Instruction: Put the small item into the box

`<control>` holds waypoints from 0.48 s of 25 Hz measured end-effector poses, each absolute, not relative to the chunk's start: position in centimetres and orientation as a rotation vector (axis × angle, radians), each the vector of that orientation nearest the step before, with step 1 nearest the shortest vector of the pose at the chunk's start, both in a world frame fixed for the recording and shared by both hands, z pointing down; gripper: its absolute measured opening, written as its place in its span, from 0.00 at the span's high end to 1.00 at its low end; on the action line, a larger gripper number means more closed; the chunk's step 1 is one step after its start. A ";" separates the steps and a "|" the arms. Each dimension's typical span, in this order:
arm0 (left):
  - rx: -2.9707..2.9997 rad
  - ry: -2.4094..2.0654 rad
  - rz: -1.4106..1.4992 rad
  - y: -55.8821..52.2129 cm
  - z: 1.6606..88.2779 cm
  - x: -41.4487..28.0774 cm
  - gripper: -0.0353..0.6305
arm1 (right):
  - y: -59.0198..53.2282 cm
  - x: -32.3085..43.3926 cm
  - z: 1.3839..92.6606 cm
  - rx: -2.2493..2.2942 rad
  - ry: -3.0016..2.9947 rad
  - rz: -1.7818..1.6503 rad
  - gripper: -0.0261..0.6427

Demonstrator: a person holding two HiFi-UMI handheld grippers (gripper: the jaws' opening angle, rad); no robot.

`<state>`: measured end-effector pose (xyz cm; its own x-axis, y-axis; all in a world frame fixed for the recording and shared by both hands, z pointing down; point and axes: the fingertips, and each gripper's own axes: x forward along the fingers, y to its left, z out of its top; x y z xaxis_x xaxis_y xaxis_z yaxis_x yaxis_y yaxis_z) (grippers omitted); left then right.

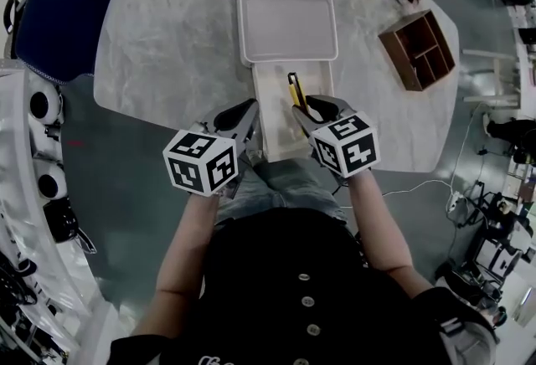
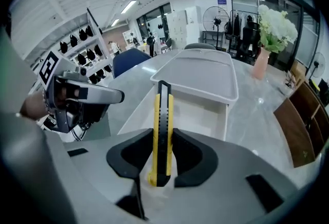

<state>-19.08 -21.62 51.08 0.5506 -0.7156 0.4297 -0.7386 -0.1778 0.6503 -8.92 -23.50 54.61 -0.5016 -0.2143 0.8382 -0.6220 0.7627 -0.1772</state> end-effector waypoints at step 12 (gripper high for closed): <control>1.963 -1.208 -0.005 -20.9 51.5 -21.4 0.92 | -23.0 -10.7 56.9 0.608 -1.952 0.622 0.78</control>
